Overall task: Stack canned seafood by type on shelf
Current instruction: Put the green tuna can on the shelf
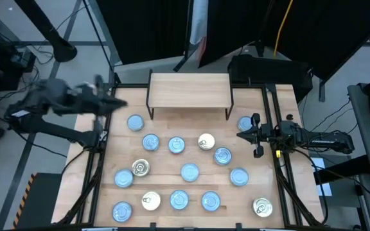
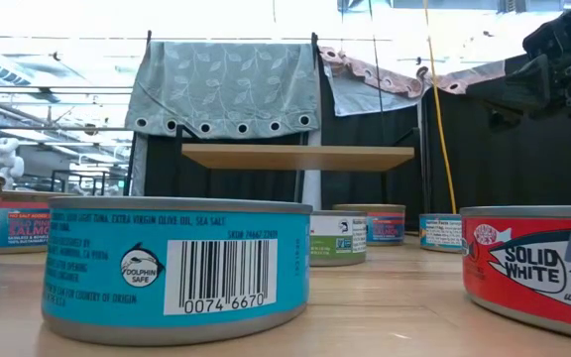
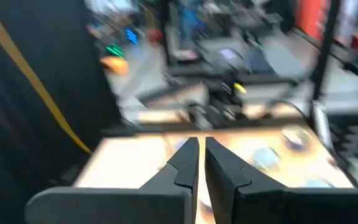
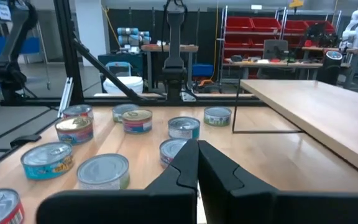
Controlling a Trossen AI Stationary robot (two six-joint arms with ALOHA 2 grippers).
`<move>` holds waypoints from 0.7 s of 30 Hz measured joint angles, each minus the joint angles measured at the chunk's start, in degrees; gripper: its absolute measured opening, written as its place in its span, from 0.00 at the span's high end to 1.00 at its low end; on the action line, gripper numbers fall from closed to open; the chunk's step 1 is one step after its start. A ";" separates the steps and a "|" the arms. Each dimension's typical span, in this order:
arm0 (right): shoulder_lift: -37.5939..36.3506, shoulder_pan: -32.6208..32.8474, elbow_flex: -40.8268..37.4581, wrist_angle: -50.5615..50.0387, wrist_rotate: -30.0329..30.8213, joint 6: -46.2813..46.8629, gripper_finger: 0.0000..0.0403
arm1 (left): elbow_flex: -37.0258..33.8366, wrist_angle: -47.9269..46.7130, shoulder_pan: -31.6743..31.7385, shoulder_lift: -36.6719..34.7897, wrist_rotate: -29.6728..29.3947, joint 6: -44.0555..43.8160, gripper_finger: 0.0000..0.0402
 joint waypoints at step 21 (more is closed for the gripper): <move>5.13 0.02 17.25 -0.83 -3.92 15.58 1.00 | -27.74 20.70 -6.48 -6.87 -1.63 -9.73 0.93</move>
